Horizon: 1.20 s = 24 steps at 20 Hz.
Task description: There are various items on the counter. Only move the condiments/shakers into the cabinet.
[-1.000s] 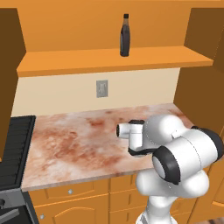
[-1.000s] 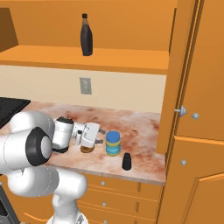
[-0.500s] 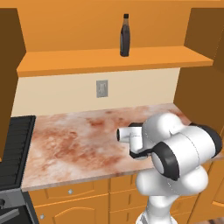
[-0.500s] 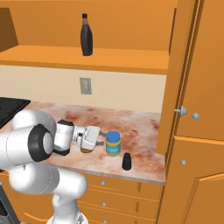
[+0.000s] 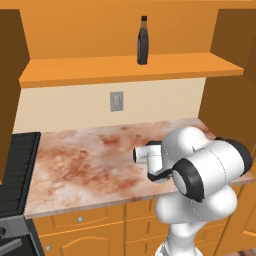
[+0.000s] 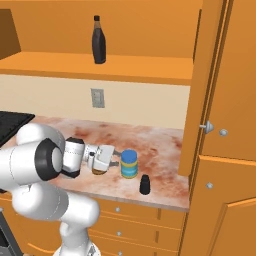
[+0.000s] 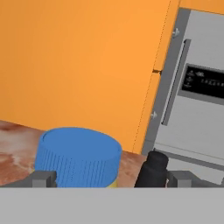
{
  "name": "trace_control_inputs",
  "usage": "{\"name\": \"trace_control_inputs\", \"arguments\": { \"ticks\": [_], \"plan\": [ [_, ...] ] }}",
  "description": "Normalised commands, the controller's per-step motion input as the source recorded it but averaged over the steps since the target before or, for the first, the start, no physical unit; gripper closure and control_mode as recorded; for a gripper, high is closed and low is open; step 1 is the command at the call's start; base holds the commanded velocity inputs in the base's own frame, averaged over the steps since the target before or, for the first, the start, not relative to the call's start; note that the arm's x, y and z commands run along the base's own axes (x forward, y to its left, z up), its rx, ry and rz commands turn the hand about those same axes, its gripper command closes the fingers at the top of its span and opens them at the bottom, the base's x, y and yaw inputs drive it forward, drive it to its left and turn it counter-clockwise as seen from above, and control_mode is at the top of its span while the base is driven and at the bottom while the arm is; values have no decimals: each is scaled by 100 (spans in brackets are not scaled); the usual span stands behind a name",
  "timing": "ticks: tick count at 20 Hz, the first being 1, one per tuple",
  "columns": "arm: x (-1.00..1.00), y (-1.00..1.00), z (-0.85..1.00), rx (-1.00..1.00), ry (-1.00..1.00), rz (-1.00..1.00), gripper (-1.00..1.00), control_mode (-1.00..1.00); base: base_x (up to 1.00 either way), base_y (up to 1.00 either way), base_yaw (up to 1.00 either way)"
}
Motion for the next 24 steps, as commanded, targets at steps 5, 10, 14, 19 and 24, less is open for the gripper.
{"name": "trace_control_inputs", "arguments": {
  "ticks": [5, 10, 14, 19, 24],
  "plan": [
    [1, 0, -2, -1, 0, 0, -100, -100, 0, 0, 0],
    [0, 0, -7, 0, 0, 0, -100, -100, 0, 0, 0],
    [0, -1, 0, 0, 0, 0, -100, -100, 0, 0, 0],
    [2, -1, 0, 0, 0, 0, -100, -100, 0, 0, 0],
    [6, -5, 0, 0, 0, 0, -100, -100, 0, 0, 0]
  ]
}}
